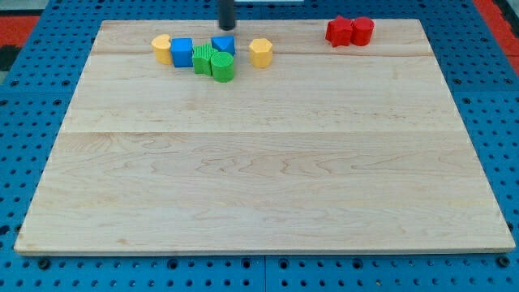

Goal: Move the yellow heart towards bottom left

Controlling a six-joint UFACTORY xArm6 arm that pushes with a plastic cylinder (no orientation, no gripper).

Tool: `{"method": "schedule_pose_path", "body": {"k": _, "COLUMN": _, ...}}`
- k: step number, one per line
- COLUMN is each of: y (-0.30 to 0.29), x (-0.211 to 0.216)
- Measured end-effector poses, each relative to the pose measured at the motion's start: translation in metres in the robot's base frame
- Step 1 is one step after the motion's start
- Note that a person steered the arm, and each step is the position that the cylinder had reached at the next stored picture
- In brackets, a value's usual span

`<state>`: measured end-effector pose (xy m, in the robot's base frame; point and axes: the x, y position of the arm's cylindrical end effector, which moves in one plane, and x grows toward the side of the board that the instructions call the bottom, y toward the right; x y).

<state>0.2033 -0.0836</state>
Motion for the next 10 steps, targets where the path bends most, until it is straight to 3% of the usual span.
{"method": "schedule_pose_path", "body": {"k": 1, "y": -0.052, "x": 0.020}}
{"method": "schedule_pose_path", "body": {"k": 3, "y": -0.060, "x": 0.065}}
{"method": "schedule_pose_path", "body": {"k": 5, "y": -0.071, "x": 0.035}}
{"method": "schedule_pose_path", "body": {"k": 7, "y": -0.089, "x": 0.096}}
{"method": "schedule_pose_path", "body": {"k": 10, "y": -0.134, "x": 0.098}}
